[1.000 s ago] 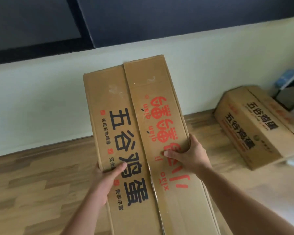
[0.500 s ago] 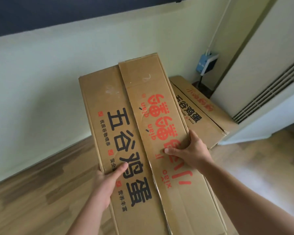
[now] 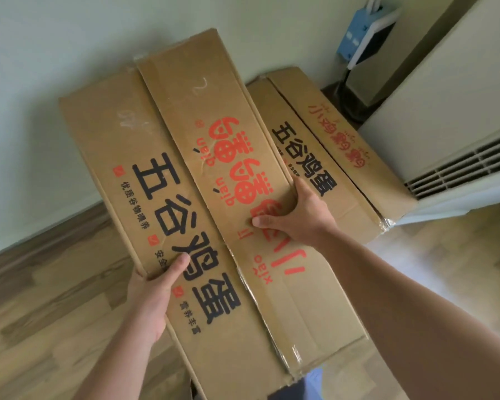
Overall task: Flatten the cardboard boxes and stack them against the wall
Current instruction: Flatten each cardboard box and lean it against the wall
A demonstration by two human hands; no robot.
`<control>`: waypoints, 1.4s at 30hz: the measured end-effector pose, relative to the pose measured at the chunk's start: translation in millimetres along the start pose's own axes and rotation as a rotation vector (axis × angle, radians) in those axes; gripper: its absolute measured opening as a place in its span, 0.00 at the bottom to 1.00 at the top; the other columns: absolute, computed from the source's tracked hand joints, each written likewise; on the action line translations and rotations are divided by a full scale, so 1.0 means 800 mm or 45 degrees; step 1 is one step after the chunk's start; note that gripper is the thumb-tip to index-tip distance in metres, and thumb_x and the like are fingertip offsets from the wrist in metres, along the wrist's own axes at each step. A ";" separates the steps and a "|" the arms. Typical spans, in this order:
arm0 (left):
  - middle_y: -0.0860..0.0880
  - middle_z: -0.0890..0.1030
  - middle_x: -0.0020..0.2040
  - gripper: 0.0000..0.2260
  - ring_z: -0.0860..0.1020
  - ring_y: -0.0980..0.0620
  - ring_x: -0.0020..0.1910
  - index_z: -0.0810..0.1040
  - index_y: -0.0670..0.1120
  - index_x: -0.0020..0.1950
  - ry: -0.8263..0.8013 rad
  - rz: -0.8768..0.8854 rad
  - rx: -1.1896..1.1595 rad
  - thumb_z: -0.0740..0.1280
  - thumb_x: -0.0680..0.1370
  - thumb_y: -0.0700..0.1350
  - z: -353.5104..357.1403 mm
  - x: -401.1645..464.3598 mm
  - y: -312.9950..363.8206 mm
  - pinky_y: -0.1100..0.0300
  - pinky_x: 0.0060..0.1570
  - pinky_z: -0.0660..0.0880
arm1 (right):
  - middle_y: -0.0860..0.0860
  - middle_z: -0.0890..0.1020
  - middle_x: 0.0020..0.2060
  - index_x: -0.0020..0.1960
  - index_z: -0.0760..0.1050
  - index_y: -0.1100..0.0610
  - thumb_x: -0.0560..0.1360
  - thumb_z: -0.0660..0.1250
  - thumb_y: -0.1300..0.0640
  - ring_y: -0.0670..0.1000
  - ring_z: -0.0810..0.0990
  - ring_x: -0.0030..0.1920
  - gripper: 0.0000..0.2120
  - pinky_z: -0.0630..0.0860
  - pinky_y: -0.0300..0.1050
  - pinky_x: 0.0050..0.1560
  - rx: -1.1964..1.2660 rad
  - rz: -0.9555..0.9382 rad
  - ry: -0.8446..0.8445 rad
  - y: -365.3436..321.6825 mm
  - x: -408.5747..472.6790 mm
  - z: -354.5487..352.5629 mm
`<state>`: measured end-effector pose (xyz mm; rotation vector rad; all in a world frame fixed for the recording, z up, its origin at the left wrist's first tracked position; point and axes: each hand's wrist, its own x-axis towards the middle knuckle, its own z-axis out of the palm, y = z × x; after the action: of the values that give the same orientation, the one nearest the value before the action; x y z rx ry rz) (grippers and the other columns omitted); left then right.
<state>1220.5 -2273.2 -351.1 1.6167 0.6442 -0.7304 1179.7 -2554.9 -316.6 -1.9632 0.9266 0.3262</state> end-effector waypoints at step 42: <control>0.45 0.69 0.80 0.45 0.69 0.42 0.77 0.56 0.57 0.85 0.279 0.095 0.134 0.73 0.73 0.65 0.064 0.069 0.022 0.39 0.72 0.67 | 0.54 0.53 0.85 0.83 0.49 0.33 0.78 0.55 0.25 0.63 0.51 0.84 0.37 0.50 0.77 0.77 -0.949 -0.186 -0.149 -0.014 0.115 0.050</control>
<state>1264.0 -2325.4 -387.7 1.8246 0.7072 -0.5440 1256.1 -2562.4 -382.5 -2.6307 0.6203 0.7762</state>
